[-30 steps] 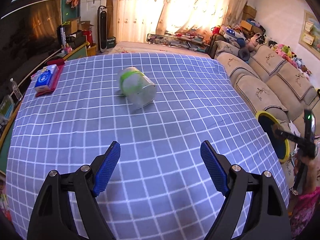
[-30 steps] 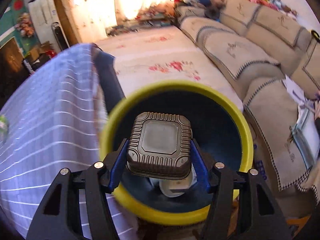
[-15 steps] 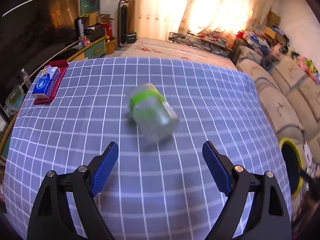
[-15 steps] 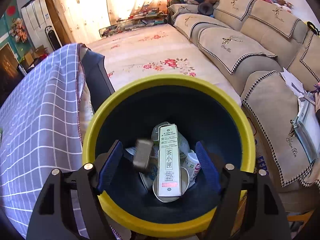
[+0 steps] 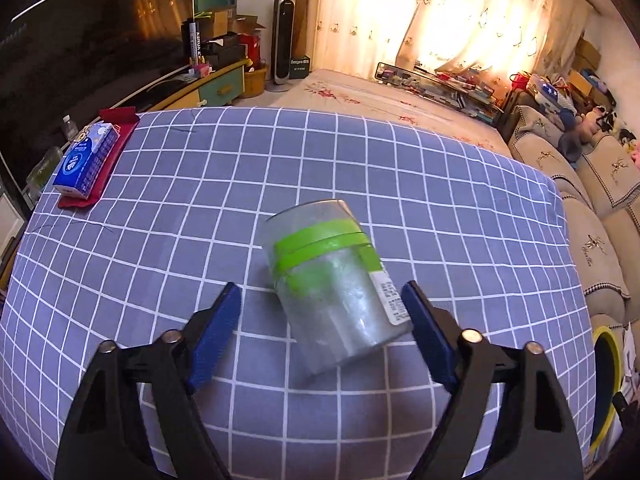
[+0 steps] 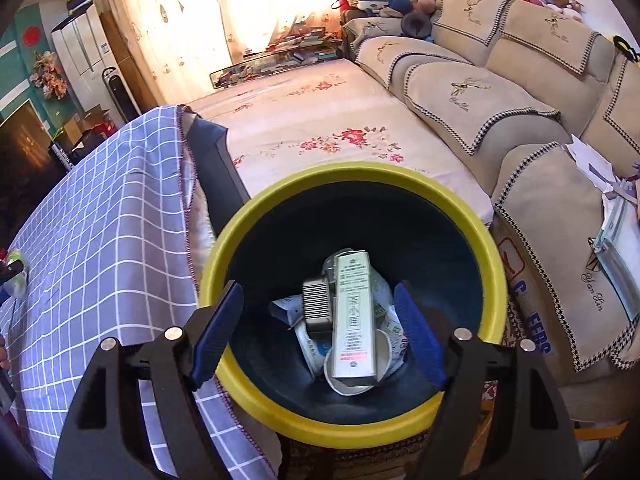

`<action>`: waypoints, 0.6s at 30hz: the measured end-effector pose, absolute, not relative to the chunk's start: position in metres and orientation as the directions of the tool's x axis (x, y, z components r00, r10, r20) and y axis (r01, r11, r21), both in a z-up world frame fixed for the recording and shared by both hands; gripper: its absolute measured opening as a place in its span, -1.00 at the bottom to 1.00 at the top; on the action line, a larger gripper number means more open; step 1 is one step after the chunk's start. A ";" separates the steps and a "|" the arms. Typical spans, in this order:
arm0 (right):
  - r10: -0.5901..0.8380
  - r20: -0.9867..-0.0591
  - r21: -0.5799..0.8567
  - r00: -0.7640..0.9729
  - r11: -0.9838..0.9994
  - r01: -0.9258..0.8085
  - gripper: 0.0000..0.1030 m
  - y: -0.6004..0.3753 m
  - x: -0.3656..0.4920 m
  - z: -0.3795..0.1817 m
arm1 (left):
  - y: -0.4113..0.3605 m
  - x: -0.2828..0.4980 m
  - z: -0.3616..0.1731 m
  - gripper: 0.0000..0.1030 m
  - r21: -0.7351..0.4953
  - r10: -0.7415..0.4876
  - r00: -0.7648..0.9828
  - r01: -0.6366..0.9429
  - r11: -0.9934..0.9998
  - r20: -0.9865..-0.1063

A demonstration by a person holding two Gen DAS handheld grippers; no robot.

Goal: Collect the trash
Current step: 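Reach the left gripper to the clear green-banded plastic cup and grasp it, then carry the plastic cup with the left gripper into the bin and release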

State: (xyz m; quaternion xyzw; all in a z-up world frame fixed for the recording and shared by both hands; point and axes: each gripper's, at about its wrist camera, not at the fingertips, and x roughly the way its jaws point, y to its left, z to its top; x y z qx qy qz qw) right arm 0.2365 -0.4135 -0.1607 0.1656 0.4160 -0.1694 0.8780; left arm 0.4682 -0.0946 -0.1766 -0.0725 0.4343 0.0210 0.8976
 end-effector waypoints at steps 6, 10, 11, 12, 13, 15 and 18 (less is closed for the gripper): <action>-0.134 -0.790 0.156 0.598 0.899 0.408 0.43 -0.401 0.243 -0.163 | -0.102 0.471 -0.184 0.22 -0.110 -0.046 0.618 -0.067 0.992 -0.785; -0.130 -0.789 0.159 0.601 0.901 0.404 0.43 -0.397 0.242 -0.163 | -0.108 0.468 -0.187 0.13 -0.096 -0.043 0.625 -0.051 0.994 -0.779; -0.130 -0.788 0.161 0.602 0.900 0.406 0.43 -0.397 0.241 -0.163 | -0.109 0.468 -0.188 0.13 -0.098 -0.046 0.626 -0.050 0.994 -0.778; -0.130 -0.788 0.163 0.602 0.899 0.407 0.43 -0.397 0.240 -0.164 | -0.109 0.468 -0.188 0.12 -0.104 -0.051 0.626 -0.048 0.993 -0.778; -0.129 -0.788 0.165 0.602 0.898 0.408 0.43 -0.398 0.239 -0.164 | -0.109 0.468 -0.188 0.12 -0.106 -0.053 0.626 -0.047 0.993 -0.778; -0.128 -0.789 0.168 0.602 0.896 0.411 0.43 -0.399 0.237 -0.164 | -0.111 0.467 -0.187 0.07 -0.105 -0.056 0.630 -0.041 0.994 -0.775; -0.128 -0.788 0.172 0.603 0.894 0.414 0.43 -0.401 0.234 -0.165 | -0.111 0.459 -0.180 0.04 -0.092 -0.056 0.643 -0.023 0.996 -0.764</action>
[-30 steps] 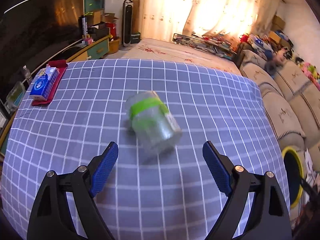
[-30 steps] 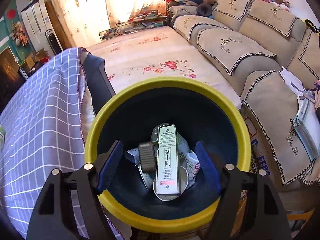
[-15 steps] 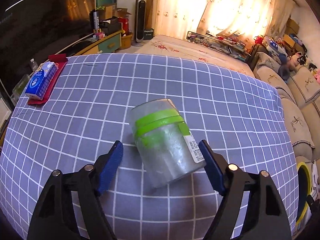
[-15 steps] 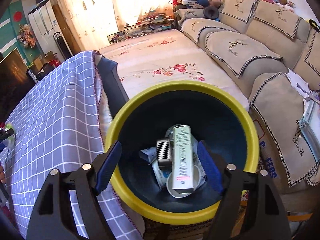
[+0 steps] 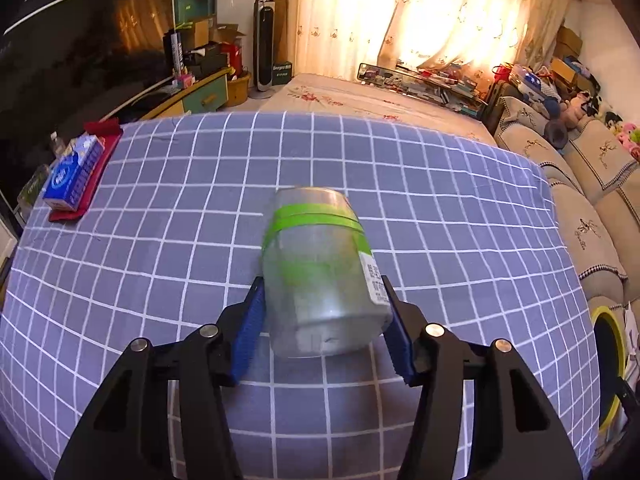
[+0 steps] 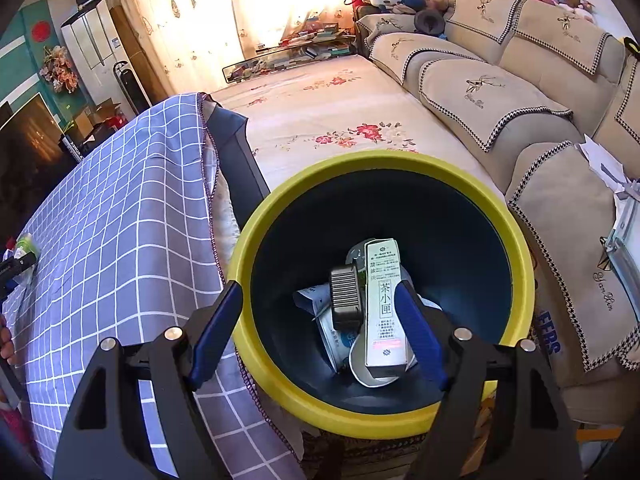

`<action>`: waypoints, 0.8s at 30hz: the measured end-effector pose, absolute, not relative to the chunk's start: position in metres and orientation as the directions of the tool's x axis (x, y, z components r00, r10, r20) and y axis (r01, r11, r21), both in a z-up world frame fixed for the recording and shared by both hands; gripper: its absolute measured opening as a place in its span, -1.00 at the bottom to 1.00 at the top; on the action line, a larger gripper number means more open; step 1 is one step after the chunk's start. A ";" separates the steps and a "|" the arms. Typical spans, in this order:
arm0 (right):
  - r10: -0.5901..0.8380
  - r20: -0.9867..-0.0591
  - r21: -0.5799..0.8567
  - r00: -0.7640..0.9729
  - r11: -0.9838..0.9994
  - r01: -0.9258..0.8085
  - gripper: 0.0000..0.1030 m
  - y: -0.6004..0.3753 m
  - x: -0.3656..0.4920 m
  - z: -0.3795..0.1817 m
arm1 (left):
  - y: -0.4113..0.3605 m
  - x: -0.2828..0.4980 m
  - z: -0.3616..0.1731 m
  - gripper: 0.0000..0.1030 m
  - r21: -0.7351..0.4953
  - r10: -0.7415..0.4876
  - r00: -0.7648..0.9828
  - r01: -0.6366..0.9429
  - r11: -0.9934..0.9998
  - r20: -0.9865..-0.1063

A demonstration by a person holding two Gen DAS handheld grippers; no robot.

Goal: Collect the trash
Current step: 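Carry the plastic cup with the left gripper into the bin and release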

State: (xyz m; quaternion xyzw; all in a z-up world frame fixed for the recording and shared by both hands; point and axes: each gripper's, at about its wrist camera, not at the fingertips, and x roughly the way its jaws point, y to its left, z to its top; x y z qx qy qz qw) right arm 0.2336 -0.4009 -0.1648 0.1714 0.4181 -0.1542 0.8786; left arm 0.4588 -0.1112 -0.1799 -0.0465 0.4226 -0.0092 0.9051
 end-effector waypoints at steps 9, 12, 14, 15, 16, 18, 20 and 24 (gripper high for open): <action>-0.123 -0.776 0.190 0.618 0.889 0.416 0.43 -0.405 0.226 -0.161 | -0.116 0.425 -0.150 0.01 -0.099 -0.117 0.667 0.065 0.993 -0.736; -0.116 -0.775 0.196 0.622 0.891 0.410 0.43 -0.403 0.226 -0.161 | -0.121 0.405 -0.135 0.01 -0.086 -0.137 0.685 0.108 0.990 -0.715; -0.109 -0.772 0.202 0.626 0.892 0.404 0.43 -0.403 0.226 -0.161 | -0.122 0.394 -0.126 0.01 -0.085 -0.157 0.693 0.138 0.987 -0.704; -0.107 -0.771 0.203 0.627 0.893 0.402 0.43 -0.402 0.226 -0.161 | -0.125 0.387 -0.121 0.01 -0.086 -0.173 0.695 0.158 0.984 -0.698; -0.105 -0.770 0.205 0.630 0.893 0.400 0.43 -0.402 0.226 -0.160 | -0.128 0.381 -0.116 0.02 -0.087 -0.186 0.696 0.175 0.981 -0.693; -0.102 -0.766 0.210 0.635 0.893 0.397 0.43 -0.402 0.224 -0.159 | -0.136 0.368 -0.107 0.01 -0.094 -0.222 0.697 0.218 0.972 -0.682; -0.104 -0.760 0.213 0.641 0.893 0.397 0.43 -0.402 0.222 -0.156 | -0.145 0.360 -0.098 0.01 -0.096 -0.246 0.697 0.247 0.964 -0.673; -0.115 -0.747 0.219 0.655 0.888 0.405 0.43 -0.406 0.215 -0.150 | -0.176 0.339 -0.082 0.02 -0.110 -0.330 0.682 0.346 0.932 -0.653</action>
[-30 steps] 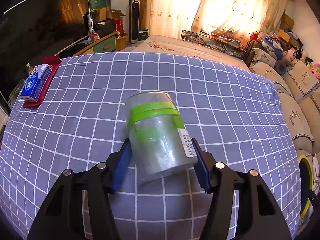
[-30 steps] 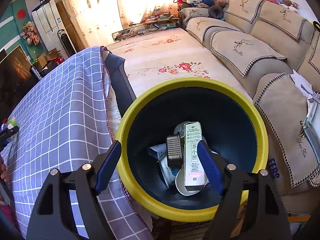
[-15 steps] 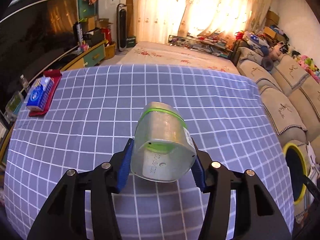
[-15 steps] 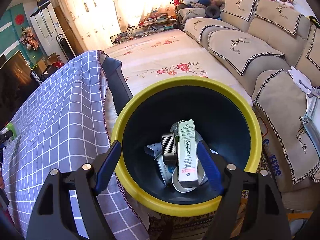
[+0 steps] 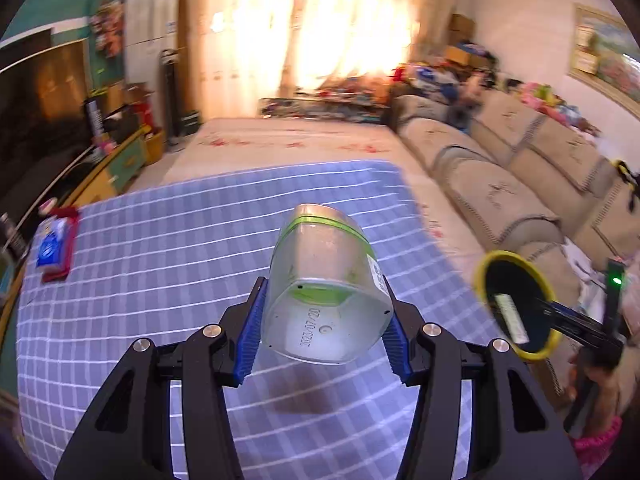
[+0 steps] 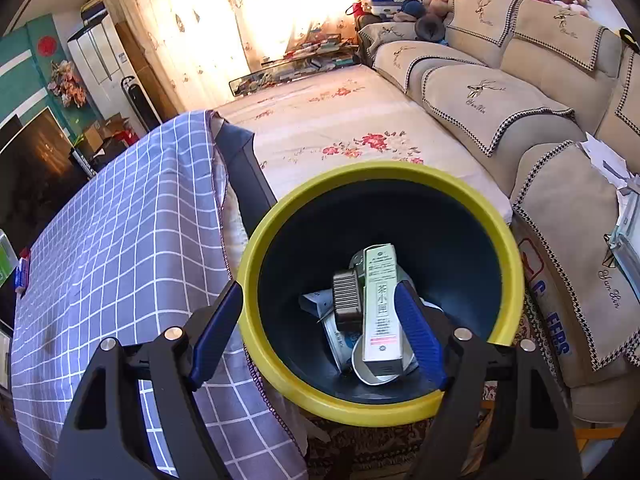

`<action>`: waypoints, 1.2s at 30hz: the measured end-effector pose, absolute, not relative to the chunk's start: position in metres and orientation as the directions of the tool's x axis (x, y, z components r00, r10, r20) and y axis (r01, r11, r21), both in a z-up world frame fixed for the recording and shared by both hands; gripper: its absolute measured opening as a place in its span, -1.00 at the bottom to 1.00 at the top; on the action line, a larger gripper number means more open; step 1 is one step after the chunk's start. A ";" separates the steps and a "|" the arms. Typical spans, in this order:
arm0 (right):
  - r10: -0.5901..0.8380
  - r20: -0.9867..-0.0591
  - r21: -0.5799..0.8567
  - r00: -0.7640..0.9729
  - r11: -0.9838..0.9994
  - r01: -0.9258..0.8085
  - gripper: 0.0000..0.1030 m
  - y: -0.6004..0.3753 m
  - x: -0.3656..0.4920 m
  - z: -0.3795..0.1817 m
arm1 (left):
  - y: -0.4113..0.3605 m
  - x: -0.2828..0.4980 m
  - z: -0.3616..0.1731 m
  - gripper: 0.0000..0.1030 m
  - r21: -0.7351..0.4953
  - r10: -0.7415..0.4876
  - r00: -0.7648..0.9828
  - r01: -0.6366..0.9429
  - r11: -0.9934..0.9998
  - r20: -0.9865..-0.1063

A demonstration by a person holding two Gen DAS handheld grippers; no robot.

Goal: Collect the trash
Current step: 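Carry the plastic cup with the left gripper into the bin and release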

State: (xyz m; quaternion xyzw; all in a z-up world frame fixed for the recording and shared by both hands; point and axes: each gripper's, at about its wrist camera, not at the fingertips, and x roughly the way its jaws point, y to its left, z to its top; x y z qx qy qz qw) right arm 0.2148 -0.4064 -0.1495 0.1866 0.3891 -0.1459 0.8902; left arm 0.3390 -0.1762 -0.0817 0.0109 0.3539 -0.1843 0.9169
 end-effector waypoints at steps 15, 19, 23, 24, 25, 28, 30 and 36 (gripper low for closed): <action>-0.265 -0.729 0.200 0.631 0.799 0.567 0.43 -0.470 0.136 -0.138 | -0.381 0.317 -0.098 0.02 -0.196 -0.589 0.358 0.712 0.674 -0.724; -0.278 -0.732 0.208 0.622 0.778 0.593 0.43 -0.482 0.121 -0.141 | -0.433 0.327 -0.129 0.02 -0.203 -0.568 0.281 0.739 0.642 -0.774; -0.276 -0.734 0.216 0.621 0.772 0.598 0.43 -0.486 0.113 -0.144 | -0.476 0.338 -0.165 0.02 -0.207 -0.519 0.227 0.731 0.650 -0.824; -0.275 -0.734 0.217 0.621 0.771 0.598 0.43 -0.486 0.112 -0.144 | -0.485 0.341 -0.175 0.02 -0.216 -0.507 0.210 0.723 0.656 -0.836; -0.273 -0.734 0.220 0.621 0.770 0.599 0.43 -0.487 0.111 -0.144 | -0.493 0.345 -0.183 0.02 -0.233 -0.502 0.188 0.715 0.659 -0.845; -0.267 -0.737 0.225 0.621 0.769 0.598 0.43 -0.490 0.111 -0.144 | -0.512 0.351 -0.201 0.02 -0.214 -0.471 0.186 0.710 0.671 -0.862; -0.262 -0.738 0.228 0.622 0.770 0.595 0.43 -0.490 0.111 -0.145 | -0.520 0.356 -0.212 0.02 -0.204 -0.449 0.183 0.702 0.682 -0.874; -0.249 -0.743 0.228 0.622 0.779 0.584 0.44 -0.485 0.113 -0.145 | -0.518 0.362 -0.216 0.40 -0.202 -0.441 0.208 0.668 0.716 -0.873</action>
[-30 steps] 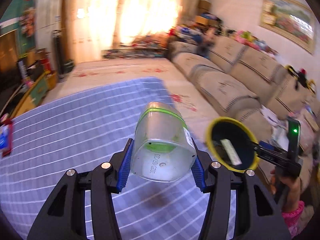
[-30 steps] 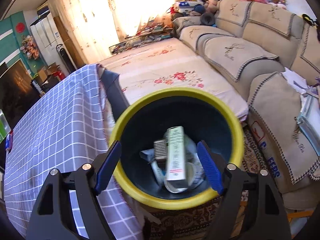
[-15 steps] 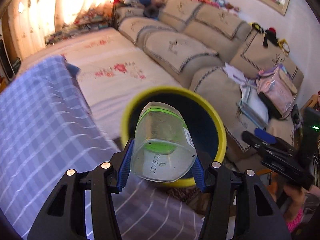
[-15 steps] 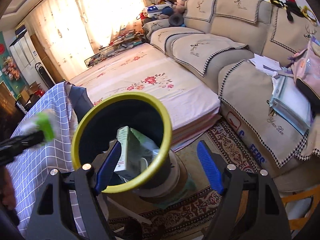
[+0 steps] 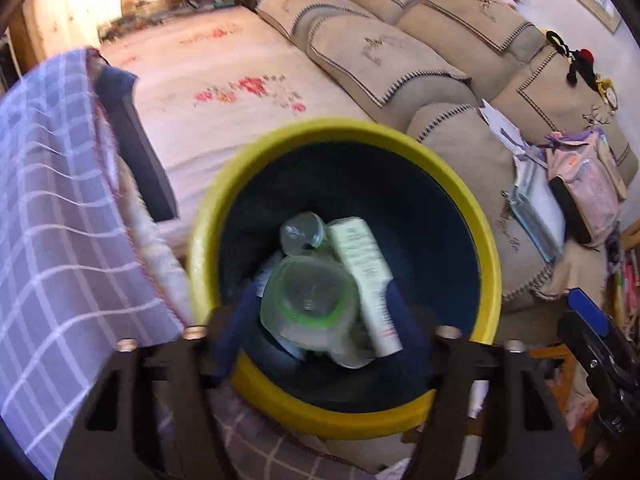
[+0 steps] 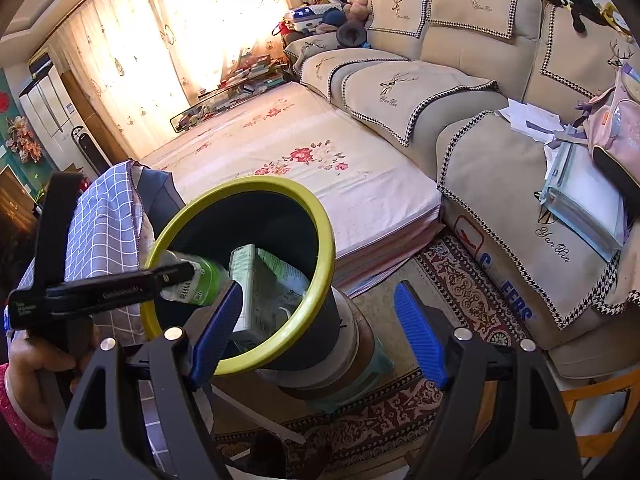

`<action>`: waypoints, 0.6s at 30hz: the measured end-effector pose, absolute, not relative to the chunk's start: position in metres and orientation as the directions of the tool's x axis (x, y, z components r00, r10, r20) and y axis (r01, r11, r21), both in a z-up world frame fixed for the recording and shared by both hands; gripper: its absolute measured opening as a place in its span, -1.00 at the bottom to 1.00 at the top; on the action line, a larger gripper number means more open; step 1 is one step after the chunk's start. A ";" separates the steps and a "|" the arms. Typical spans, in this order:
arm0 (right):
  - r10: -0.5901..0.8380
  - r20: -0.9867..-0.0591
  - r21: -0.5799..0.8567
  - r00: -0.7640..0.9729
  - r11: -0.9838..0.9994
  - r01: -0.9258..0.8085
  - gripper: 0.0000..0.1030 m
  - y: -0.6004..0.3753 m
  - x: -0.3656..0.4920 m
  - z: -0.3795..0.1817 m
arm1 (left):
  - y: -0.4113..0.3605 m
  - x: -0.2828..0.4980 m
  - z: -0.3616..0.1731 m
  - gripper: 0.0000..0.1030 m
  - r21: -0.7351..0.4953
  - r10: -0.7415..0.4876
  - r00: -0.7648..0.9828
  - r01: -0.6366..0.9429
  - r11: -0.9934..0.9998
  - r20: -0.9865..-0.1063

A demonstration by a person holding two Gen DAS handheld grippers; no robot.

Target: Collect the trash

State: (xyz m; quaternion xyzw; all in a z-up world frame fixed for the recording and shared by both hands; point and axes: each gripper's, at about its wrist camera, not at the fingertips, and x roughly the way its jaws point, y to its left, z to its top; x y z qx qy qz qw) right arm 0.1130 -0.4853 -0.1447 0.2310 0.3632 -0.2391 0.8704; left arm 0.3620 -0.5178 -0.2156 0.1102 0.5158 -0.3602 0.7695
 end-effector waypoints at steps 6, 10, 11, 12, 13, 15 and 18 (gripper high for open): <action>-0.229 -0.738 0.223 0.635 0.805 0.550 0.46 -0.471 0.113 -0.139 | -0.481 0.345 -0.173 0.53 -0.216 -0.496 0.260 0.669 0.711 -0.828; -0.208 -0.732 0.212 0.649 0.836 0.507 0.49 -0.453 0.111 -0.133 | -0.435 0.318 -0.134 0.72 -0.222 -0.552 0.328 0.670 0.708 -0.767; -0.203 -0.730 0.211 0.652 0.842 0.497 0.49 -0.450 0.110 -0.131 | -0.422 0.311 -0.126 0.75 -0.224 -0.564 0.346 0.669 0.708 -0.750; -0.197 -0.728 0.209 0.657 0.849 0.485 0.49 -0.445 0.109 -0.129 | -0.400 0.299 -0.115 0.81 -0.232 -0.582 0.371 0.663 0.712 -0.724; -0.187 -0.725 0.206 0.663 0.860 0.468 0.49 -0.438 0.108 -0.127 | -0.386 0.293 -0.107 0.85 -0.239 -0.591 0.382 0.659 0.713 -0.711; -0.167 -0.719 0.205 0.674 0.876 0.436 0.49 -0.427 0.106 -0.121 | -0.345 0.274 -0.093 0.91 -0.242 -0.597 0.429 0.638 0.732 -0.678; -0.138 -0.702 0.194 0.699 0.907 0.374 0.56 -0.404 0.101 -0.109 | -0.292 0.249 -0.080 0.91 -0.197 -0.546 0.527 0.577 0.793 -0.652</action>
